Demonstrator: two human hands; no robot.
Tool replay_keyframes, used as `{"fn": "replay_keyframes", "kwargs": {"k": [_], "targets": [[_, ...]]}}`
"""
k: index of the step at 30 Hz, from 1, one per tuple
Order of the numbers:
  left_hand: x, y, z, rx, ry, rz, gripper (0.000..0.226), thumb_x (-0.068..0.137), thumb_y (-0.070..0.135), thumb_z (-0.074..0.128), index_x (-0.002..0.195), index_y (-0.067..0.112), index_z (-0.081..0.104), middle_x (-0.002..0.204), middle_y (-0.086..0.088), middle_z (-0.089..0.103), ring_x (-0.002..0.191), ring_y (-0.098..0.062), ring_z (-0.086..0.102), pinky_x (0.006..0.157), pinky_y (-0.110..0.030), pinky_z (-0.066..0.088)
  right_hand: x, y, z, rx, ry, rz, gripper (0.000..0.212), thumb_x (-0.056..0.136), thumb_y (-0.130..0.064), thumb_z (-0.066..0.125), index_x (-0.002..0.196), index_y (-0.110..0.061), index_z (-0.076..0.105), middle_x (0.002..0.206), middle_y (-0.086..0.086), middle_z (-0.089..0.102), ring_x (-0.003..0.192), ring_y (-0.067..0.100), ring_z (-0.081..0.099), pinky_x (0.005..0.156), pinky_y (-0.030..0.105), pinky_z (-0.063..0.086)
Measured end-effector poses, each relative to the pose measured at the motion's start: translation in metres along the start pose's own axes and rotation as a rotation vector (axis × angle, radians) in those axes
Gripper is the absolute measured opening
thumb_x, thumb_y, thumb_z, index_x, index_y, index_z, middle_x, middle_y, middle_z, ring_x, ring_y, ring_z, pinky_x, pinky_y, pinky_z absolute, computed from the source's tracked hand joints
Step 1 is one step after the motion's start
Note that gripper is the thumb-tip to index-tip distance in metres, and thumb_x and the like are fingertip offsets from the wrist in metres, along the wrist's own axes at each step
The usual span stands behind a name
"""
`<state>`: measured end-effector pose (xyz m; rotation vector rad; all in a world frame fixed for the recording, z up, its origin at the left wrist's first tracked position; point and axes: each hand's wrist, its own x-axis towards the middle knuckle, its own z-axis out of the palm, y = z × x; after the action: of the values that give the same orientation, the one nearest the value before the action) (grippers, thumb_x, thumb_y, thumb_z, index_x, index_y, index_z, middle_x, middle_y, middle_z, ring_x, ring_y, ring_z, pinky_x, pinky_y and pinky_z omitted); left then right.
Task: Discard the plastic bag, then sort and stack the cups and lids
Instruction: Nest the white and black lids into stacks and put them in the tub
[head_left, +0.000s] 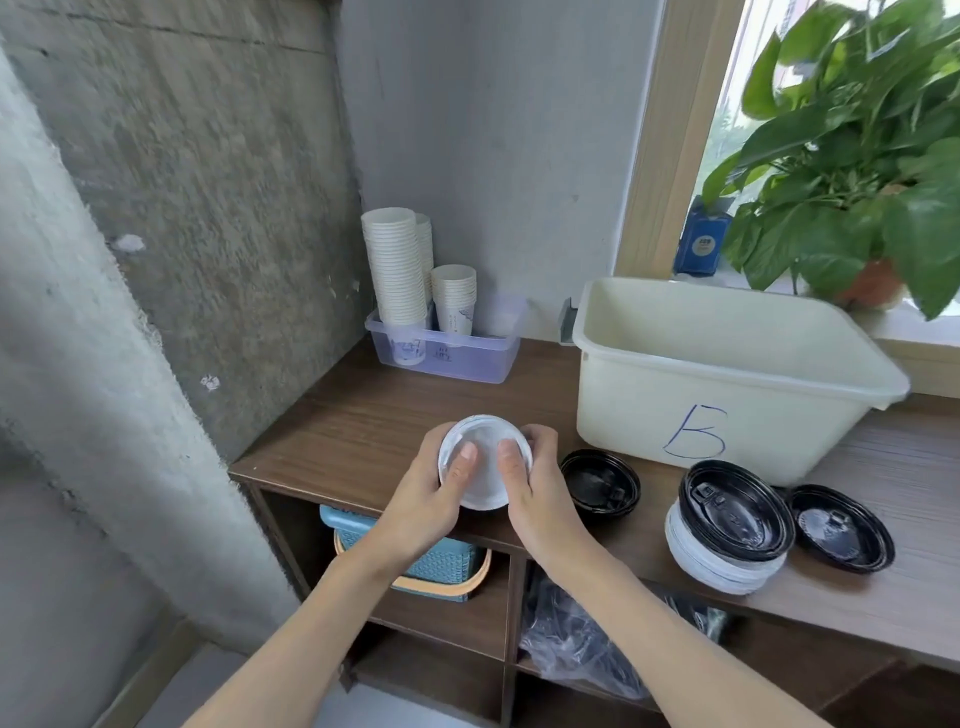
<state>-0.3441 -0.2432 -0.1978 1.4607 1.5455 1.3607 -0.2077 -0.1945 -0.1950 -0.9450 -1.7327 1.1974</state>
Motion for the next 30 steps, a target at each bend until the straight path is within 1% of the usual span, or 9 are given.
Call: {"fn": "replay_keyframes", "kwargs": {"k": [2, 7, 10, 13, 18, 21, 24, 27, 30], "targets": [[0.006, -0.004, -0.001, 0.004, 0.041, 0.017, 0.037, 0.098, 0.051, 0.042, 0.127, 0.031, 0.051, 0.122, 0.018, 0.058, 0.115, 0.006, 0.053, 0.09, -0.009, 0.041, 0.007, 0.006, 0.001, -0.021, 0.003, -0.025, 0.039, 0.091, -0.052, 0.045, 0.117, -0.024, 0.036, 0.109, -0.008, 0.052, 0.097, -0.005, 0.053, 0.083, 0.013, 0.043], [0.018, -0.01, 0.004, -0.037, 0.079, 0.1, 0.058, 0.085, 0.054, 0.053, 0.131, 0.018, 0.052, 0.121, 0.008, 0.063, 0.114, -0.009, 0.06, 0.092, -0.019, 0.047, 0.013, 0.01, -0.001, 0.064, -0.023, 0.015, 0.06, 0.084, -0.046, 0.051, 0.136, -0.025, 0.032, 0.131, -0.009, 0.048, 0.121, 0.003, 0.047, 0.103, 0.021, 0.038], [0.019, -0.011, 0.007, -0.02, 0.091, 0.159, 0.064, 0.085, 0.057, 0.055, 0.132, 0.014, 0.05, 0.123, 0.009, 0.06, 0.114, -0.006, 0.058, 0.091, -0.015, 0.044, 0.013, 0.008, -0.003, 0.094, -0.044, 0.02, 0.065, 0.086, -0.048, 0.06, 0.14, -0.027, 0.031, 0.131, -0.015, 0.048, 0.12, -0.006, 0.045, 0.098, 0.012, 0.037], [0.019, -0.014, 0.008, 0.001, 0.098, 0.184, 0.067, 0.086, 0.058, 0.054, 0.133, 0.011, 0.047, 0.124, 0.011, 0.058, 0.114, -0.004, 0.056, 0.089, -0.011, 0.043, 0.013, 0.006, -0.001, 0.083, 0.009, -0.007, 0.07, 0.072, -0.063, 0.062, 0.13, -0.032, 0.039, 0.123, -0.019, 0.052, 0.111, -0.011, 0.049, 0.089, 0.007, 0.04], [0.013, -0.015, 0.016, 0.035, 0.12, 0.18, 0.06, 0.09, 0.062, 0.044, 0.133, 0.02, 0.044, 0.124, 0.016, 0.056, 0.116, -0.002, 0.054, 0.091, -0.012, 0.042, 0.016, 0.009, 0.003, 0.068, 0.095, -0.07, 0.056, 0.072, -0.068, 0.053, 0.113, -0.031, 0.049, 0.108, -0.009, 0.061, 0.099, 0.003, 0.058, 0.085, 0.018, 0.045], [0.011, -0.012, 0.018, 0.046, 0.138, 0.16, 0.069, 0.085, 0.075, 0.038, 0.132, 0.025, 0.042, 0.124, 0.019, 0.054, 0.116, 0.007, 0.052, 0.091, -0.007, 0.039, 0.017, 0.011, 0.004, 0.052, 0.116, -0.091, 0.05, 0.076, -0.068, 0.051, 0.111, -0.033, 0.054, 0.108, -0.007, 0.061, 0.103, 0.009, 0.057, 0.089, 0.025, 0.046], [0.011, -0.009, 0.019, -0.081, 0.137, 0.092, 0.082, 0.078, 0.084, 0.036, 0.132, 0.023, 0.047, 0.126, 0.013, 0.057, 0.119, 0.006, 0.051, 0.094, -0.009, 0.039, 0.016, 0.009, 0.003, 0.047, 0.123, -0.088, 0.05, 0.075, -0.07, 0.048, 0.111, -0.038, 0.059, 0.113, -0.009, 0.06, 0.107, 0.002, 0.055, 0.091, 0.016, 0.041], [0.015, -0.008, 0.028, -0.212, 0.224, 0.038, 0.079, 0.081, 0.082, 0.034, 0.124, 0.021, 0.059, 0.122, 0.0, 0.063, 0.116, -0.013, 0.059, 0.097, -0.031, 0.046, 0.014, 0.005, 0.003, 0.029, 0.125, -0.091, 0.046, 0.074, -0.069, 0.048, 0.11, -0.041, 0.059, 0.11, -0.015, 0.058, 0.107, -0.001, 0.052, 0.087, 0.008, 0.039], [0.016, -0.005, 0.039, -0.175, 0.408, 0.013, 0.071, 0.085, 0.072, 0.028, 0.117, 0.018, 0.062, 0.112, 0.002, 0.066, 0.107, -0.009, 0.06, 0.089, -0.027, 0.046, 0.013, 0.005, 0.005, 0.006, 0.108, -0.12, 0.043, 0.078, -0.064, 0.05, 0.109, -0.037, 0.059, 0.107, -0.016, 0.061, 0.104, 0.002, 0.056, 0.086, 0.013, 0.042]]}}
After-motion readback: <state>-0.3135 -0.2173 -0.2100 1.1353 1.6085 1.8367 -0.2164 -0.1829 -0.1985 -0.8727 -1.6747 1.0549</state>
